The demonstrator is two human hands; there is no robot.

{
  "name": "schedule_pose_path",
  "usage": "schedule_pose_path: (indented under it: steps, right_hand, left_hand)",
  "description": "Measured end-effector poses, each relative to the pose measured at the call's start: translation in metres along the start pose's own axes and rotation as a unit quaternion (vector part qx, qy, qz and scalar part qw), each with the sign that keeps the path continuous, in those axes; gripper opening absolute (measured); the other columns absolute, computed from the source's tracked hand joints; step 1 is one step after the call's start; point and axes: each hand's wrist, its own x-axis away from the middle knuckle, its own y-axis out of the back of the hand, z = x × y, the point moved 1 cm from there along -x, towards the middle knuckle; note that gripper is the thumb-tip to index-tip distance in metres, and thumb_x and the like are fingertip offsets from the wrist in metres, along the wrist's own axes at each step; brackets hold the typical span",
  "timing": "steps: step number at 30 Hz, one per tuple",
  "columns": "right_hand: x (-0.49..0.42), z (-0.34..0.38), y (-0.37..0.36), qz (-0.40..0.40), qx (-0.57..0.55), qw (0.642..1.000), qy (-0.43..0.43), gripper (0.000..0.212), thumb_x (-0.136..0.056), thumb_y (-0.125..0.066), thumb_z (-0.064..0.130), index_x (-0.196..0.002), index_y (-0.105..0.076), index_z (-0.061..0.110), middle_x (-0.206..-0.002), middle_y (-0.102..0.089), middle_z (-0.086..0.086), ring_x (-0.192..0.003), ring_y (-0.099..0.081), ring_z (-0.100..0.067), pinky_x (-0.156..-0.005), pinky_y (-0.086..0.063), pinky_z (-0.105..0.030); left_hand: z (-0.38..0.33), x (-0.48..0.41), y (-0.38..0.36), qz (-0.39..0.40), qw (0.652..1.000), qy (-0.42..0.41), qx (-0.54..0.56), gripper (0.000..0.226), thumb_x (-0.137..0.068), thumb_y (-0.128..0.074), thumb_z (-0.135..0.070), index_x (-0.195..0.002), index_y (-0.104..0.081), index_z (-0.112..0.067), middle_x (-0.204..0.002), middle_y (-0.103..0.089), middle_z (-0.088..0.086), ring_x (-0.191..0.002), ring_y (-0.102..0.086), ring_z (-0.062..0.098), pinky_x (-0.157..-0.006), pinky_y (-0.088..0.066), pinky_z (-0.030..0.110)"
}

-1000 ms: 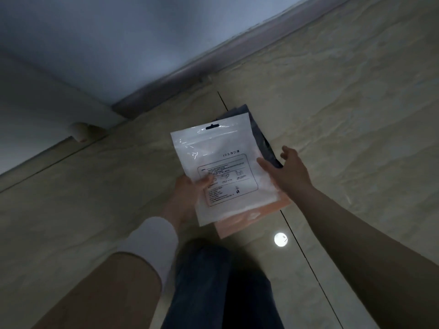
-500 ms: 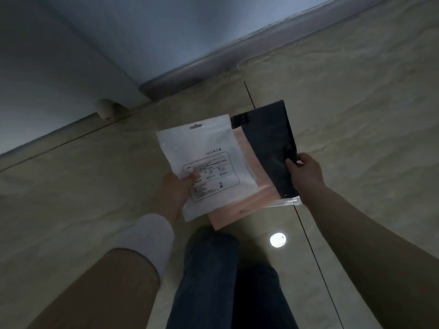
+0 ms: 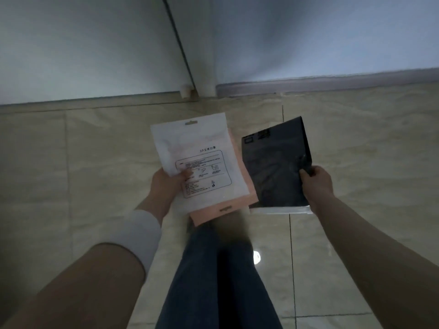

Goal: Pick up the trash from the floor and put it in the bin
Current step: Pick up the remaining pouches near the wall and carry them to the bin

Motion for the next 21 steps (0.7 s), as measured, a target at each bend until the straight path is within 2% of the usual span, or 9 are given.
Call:
schedule_pose_path:
  steps: [2, 5, 7, 9, 10, 14, 17, 21]
  right_hand:
    - [0.027, 0.012, -0.001, 0.011, 0.028, 0.999, 0.025, 0.027, -0.095, -0.046, 0.014, -0.116, -0.055, -0.001, -0.119, -0.059, -0.022, -0.104, -0.056, -0.034, -0.076, -0.037, -0.031]
    - [0.068, 0.026, -0.009, 0.033, 0.07, 0.995, 0.063, 0.029, -0.096, -0.042, 0.016, -0.12, -0.049, 0.0, -0.121, -0.056, -0.022, -0.109, -0.053, -0.036, -0.077, -0.035, -0.032]
    - [0.096, 0.032, -0.017, 0.042, 0.088, 0.991, 0.088, 0.03, -0.096, -0.041, 0.017, -0.121, -0.047, 0.001, -0.122, -0.056, -0.022, -0.109, -0.053, -0.036, -0.077, -0.034, -0.032]
    - [0.122, 0.034, -0.028, 0.049, 0.096, 0.988, 0.11, 0.032, -0.096, -0.042, 0.02, -0.121, -0.047, 0.001, -0.121, -0.056, -0.023, -0.108, -0.053, -0.036, -0.077, -0.035, -0.033]
    - [0.135, 0.034, -0.035, 0.055, 0.096, 0.987, 0.119, 0.035, -0.095, -0.044, 0.025, -0.121, -0.046, 0.002, -0.121, -0.057, -0.021, -0.107, -0.054, -0.035, -0.076, -0.037, -0.034]
    - [0.189, 0.03, -0.066, 0.104, 0.085, 0.979, 0.151, 0.053, -0.084, -0.063, 0.042, -0.122, -0.05, 0.007, -0.117, -0.059, -0.012, -0.104, -0.057, -0.031, -0.078, -0.044, -0.035]
    - [0.231, 0.022, -0.09, 0.15, 0.108, 0.965, 0.183, 0.042, -0.083, -0.066, 0.036, -0.114, -0.059, 0.008, -0.108, -0.063, -0.011, -0.097, -0.059, -0.03, -0.082, -0.049, -0.038]
    - [0.285, 0.004, -0.121, 0.218, 0.143, 0.937, 0.233, 0.019, -0.085, -0.066, 0.032, -0.095, -0.061, 0.016, -0.09, -0.063, -0.006, -0.083, -0.058, -0.026, -0.078, -0.049, -0.041]
  left_hand:
    - [0.003, 0.024, 0.029, -0.014, 0.999, -0.003, 0.03, 0.028, -0.076, -0.072, -0.008, -0.101, -0.062, -0.01, -0.096, -0.064, 0.006, -0.072, -0.06, 0.012, -0.059, -0.047, 0.024]
    - [0.014, 0.057, 0.074, -0.043, 0.997, -0.009, 0.068, 0.026, -0.076, -0.071, -0.006, -0.099, -0.061, -0.012, -0.093, -0.064, 0.006, -0.07, -0.059, 0.008, -0.055, -0.045, 0.02]
    - [0.026, 0.075, 0.104, -0.058, 0.994, -0.016, 0.093, 0.026, -0.076, -0.071, -0.006, -0.099, -0.061, -0.013, -0.093, -0.064, 0.006, -0.071, -0.06, 0.01, -0.058, -0.047, 0.021]
    - [0.041, 0.09, 0.134, -0.069, 0.992, -0.019, 0.106, 0.028, -0.076, -0.072, -0.007, -0.102, -0.062, -0.013, -0.096, -0.064, 0.008, -0.077, -0.061, 0.018, -0.068, -0.048, 0.024]
    - [0.05, 0.096, 0.149, -0.073, 0.991, -0.024, 0.111, 0.03, -0.076, -0.072, -0.008, -0.103, -0.062, -0.013, -0.097, -0.064, 0.007, -0.078, -0.061, 0.017, -0.07, -0.047, 0.025]
    - [0.094, 0.125, 0.208, -0.078, 0.989, -0.028, 0.125, 0.029, -0.075, -0.073, -0.009, -0.101, -0.062, -0.015, -0.09, -0.065, 0.002, -0.072, -0.061, 0.007, -0.058, -0.047, 0.02]
    - [0.133, 0.152, 0.249, -0.099, 0.983, -0.021, 0.156, 0.031, -0.076, -0.072, -0.01, -0.106, -0.063, -0.014, -0.091, -0.066, 0.002, -0.076, -0.064, 0.013, -0.065, -0.049, 0.024]
    - [0.184, 0.193, 0.29, -0.152, 0.966, -0.011, 0.21, 0.034, -0.076, -0.072, -0.011, -0.109, -0.063, -0.013, -0.085, -0.067, -0.004, -0.075, -0.064, 0.008, -0.061, -0.051, 0.022]
